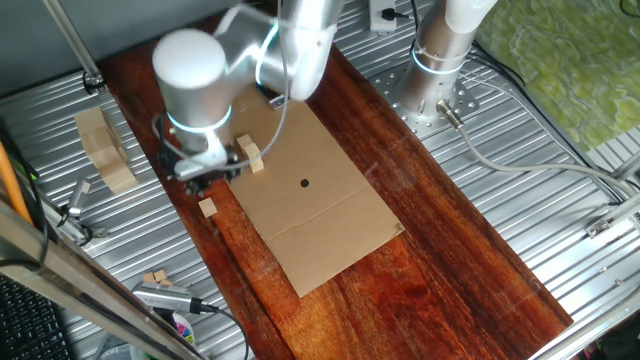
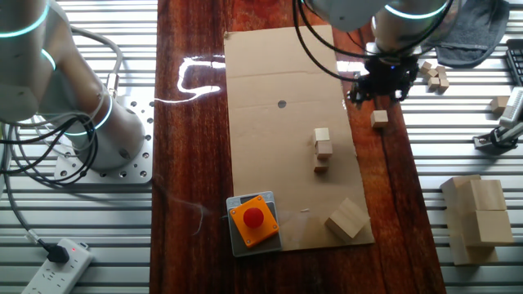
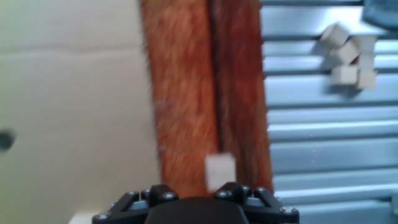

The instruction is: Stack the blocks into a pyramid shape

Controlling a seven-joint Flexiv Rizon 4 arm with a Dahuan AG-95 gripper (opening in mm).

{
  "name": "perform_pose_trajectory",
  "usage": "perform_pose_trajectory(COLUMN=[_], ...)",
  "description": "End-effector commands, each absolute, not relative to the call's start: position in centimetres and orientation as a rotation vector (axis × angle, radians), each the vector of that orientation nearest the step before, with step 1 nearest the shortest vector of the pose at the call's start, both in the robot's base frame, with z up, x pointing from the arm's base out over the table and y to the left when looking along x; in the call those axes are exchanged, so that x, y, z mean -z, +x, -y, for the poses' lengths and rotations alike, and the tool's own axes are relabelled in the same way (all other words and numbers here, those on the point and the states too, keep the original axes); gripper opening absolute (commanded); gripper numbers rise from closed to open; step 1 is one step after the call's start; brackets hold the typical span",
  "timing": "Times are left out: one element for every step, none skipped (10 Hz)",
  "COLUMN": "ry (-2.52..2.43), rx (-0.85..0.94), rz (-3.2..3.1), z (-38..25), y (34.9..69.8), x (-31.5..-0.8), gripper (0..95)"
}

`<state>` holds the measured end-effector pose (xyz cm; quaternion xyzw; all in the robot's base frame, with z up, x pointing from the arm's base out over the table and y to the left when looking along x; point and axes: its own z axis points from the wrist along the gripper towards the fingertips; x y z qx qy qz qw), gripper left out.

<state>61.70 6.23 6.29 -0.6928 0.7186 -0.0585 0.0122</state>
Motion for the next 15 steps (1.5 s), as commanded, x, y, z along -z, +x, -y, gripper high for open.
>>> perform_pose_trajectory(ry=[-2.121, -2.120, -2.125, -2.133, -2.139, -2.147, -2.149, -2.153, -2.159, -2.170, -2.179, -2.187, -2.190, -2.192, -2.197], rx=[0.146, 0.151, 0.148, 0.151, 0.160, 0.163, 0.166, 0.169, 0.174, 0.178, 0.177, 0.179, 0.181, 0.184, 0.190], rz=[-2.245, -2.241, -2.234, -2.225, -2.219, -2.211, -2.207, -2.199, -2.190, -2.181, -2.172, -2.162, -2.156, -2.152, -2.142], z=[-6.3, -6.1, -6.0, -6.0, -5.9, -5.9, -5.8, -5.7, -5.6, -5.5, -5.4, -5.4, -5.3, -5.3, -5.3], y=[62.7, 62.9, 63.0, 63.0, 63.0, 63.1, 63.2, 63.2, 63.2, 63.2, 63.3, 63.3, 63.3, 63.3, 63.3], x=[-4.7, -4.0, -3.8, -3.8, -3.7, -3.5, -3.3, -3.0, -2.9, -2.8, -2.7, -2.6, -2.5, -2.4, -2.3], gripper=[57.0, 57.0, 57.0, 57.0, 57.0, 57.0, 57.0, 57.0, 57.0, 57.0, 57.0, 57.0, 57.0, 57.0, 57.0])
